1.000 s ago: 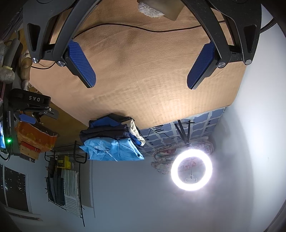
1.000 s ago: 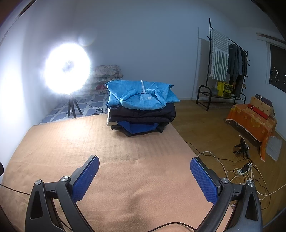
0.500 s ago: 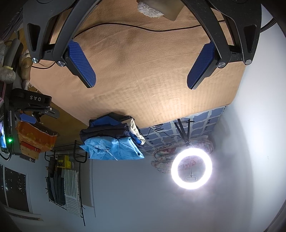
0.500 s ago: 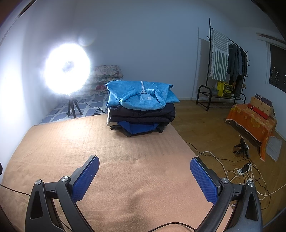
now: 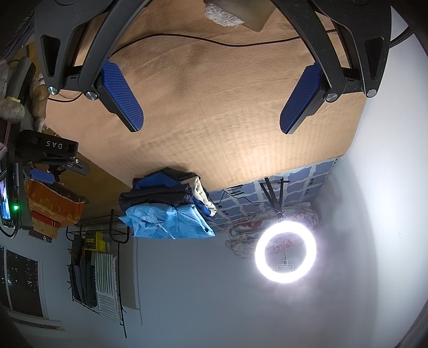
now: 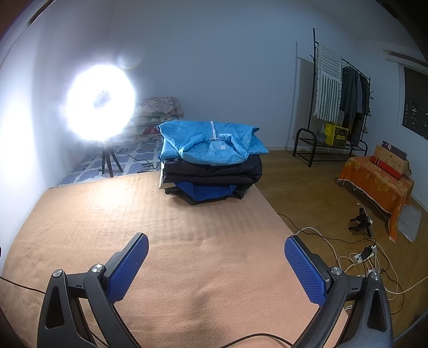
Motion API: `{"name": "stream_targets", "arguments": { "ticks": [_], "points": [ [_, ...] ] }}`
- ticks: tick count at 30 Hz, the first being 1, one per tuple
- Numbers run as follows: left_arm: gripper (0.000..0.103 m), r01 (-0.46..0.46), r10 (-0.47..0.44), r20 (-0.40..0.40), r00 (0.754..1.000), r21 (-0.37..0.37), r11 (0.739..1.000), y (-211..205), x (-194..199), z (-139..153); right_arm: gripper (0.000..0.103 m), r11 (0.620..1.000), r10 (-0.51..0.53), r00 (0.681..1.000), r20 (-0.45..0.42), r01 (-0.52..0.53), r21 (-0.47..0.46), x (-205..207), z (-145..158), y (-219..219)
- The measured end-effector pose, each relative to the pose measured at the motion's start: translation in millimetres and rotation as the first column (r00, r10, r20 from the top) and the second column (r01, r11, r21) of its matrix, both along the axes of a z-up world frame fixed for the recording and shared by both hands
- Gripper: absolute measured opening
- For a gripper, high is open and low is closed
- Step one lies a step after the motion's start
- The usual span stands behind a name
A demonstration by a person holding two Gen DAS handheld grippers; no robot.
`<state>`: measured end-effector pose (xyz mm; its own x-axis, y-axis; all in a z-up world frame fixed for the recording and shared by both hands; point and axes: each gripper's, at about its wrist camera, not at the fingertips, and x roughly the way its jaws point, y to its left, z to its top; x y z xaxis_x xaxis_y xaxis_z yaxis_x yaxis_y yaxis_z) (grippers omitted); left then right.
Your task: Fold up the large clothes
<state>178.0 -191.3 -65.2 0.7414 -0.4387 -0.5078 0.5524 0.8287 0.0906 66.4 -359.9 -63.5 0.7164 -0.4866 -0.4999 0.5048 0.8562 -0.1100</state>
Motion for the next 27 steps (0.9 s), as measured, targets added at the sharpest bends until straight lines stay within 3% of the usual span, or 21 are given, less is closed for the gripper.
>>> {"name": "stream_targets", "arguments": {
  "ticks": [27],
  "points": [
    [0.103,-0.007,0.007,0.036,0.999,-0.012,1.000,-1.3,-9.7,4.3,0.103,1.000,0.003,1.000,-0.009,-0.003,-0.005,0.1,-2.0,1.1]
  ]
}}
